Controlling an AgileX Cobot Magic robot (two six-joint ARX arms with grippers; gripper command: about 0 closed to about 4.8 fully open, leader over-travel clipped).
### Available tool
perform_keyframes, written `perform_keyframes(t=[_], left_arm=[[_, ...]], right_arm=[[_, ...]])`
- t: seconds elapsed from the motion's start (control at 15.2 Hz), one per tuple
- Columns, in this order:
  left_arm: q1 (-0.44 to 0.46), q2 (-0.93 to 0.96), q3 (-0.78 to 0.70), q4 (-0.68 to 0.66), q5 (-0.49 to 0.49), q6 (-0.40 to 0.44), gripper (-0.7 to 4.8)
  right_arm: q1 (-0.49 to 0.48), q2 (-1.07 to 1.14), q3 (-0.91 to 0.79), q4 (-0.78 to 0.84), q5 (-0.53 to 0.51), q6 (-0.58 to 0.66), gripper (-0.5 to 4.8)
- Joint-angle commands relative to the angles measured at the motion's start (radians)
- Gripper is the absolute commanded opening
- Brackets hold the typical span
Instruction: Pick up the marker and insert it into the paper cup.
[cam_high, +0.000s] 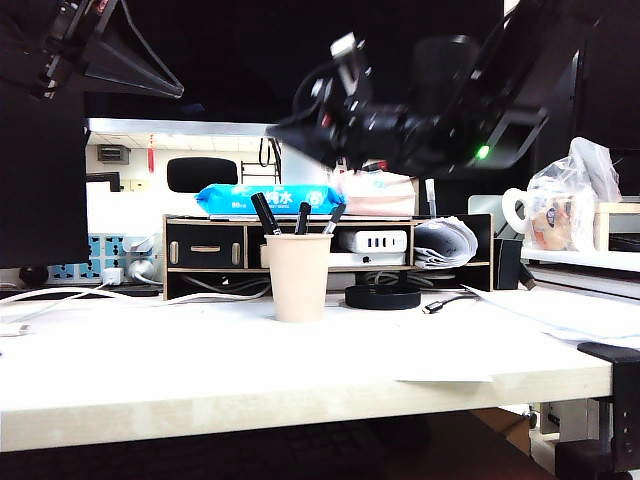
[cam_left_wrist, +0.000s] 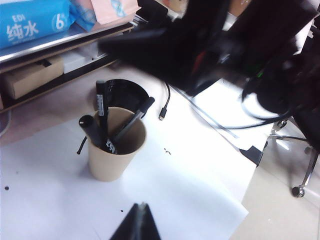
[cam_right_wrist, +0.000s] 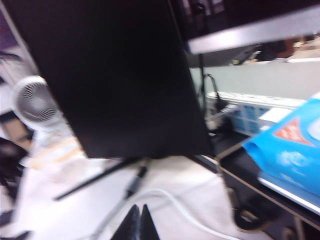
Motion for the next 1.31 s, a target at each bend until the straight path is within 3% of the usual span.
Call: perform_keyframes(t=[0.07,0.26,0.39,0.53,0.72,1.12,1.25,1.31], left_arm=[[0.000,-0.031,0.005,0.011,-0.006,-0.020,-0.05],[0.000,-0.129,0.005,0.005,-0.098,-0.019,-0.05],[0.001,-0.163,0.005,-0.026,-0.098,-0.020,-0.05],[0.001,-0.182,0.004,-0.099,-0.100,-0.018,-0.05],[-0.001,-0.245,0.004,-0.132,-0.102,-0.008,-0.05],[-0.001,-0.537,0.000,-0.316,-0.147,-0.008,-0.05],[-0.001,-0.667,-0.037,-0.333,-0.174,-0.033,-0.05],[-0.001,-0.762,-0.085,-0.332,-0.237,-0.050,-0.05]], right_arm=[[-0.014,-0.067,0.003,-0.001,-0.074,0.046,-0.03],[-0.030,-0.185,0.003,-0.192,-0.084,0.021,-0.04],[-0.028,-0.299,0.003,-0.554,-0.048,-0.182,-0.04],[-0.016,-0.431,0.003,-0.986,0.121,-0.464,-0.03],[-0.010,-0.595,0.002,-1.372,0.303,-0.614,-0.03],[-0.010,-0.906,0.000,-1.717,0.417,-0.643,-0.03],[-0.010,-1.021,-0.050,-1.721,0.456,-0.638,-0.03],[-0.010,-1.111,-0.124,-1.667,0.475,-0.587,-0.03]])
